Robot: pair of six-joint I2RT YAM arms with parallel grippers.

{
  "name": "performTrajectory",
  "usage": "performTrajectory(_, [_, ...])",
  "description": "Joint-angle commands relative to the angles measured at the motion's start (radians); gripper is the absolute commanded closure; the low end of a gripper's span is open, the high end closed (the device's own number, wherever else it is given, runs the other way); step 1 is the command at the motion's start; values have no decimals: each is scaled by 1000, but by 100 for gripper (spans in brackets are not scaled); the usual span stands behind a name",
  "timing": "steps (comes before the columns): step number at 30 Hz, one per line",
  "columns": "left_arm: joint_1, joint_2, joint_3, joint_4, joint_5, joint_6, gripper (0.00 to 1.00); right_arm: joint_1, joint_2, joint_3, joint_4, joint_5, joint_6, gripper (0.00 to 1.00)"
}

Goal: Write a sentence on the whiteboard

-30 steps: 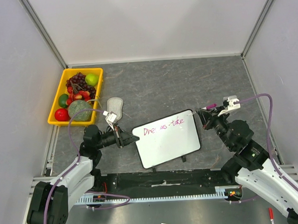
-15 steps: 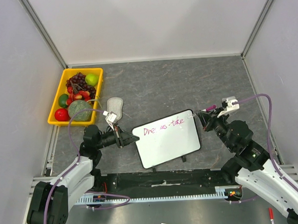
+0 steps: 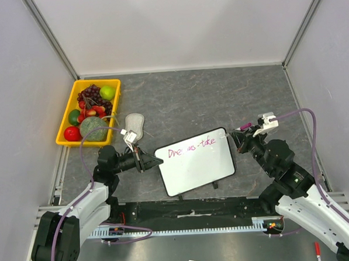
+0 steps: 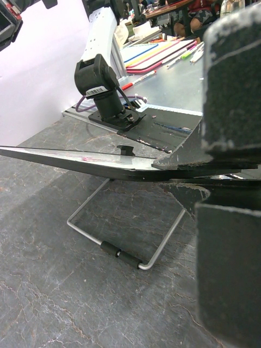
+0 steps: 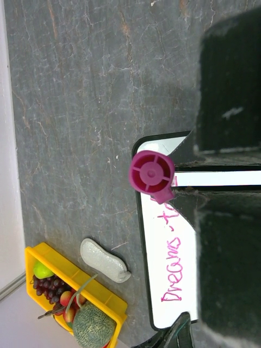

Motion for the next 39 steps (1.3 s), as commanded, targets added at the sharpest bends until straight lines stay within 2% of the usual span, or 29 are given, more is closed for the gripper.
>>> performTrajectory(1, [-2,-8,-4,21,-13,77,98,-3,11,7,1,-10,-26,100])
performTrajectory(39, [0,-5,-5,26,-11,74,98,-1,77,38,73,-132,-38,100])
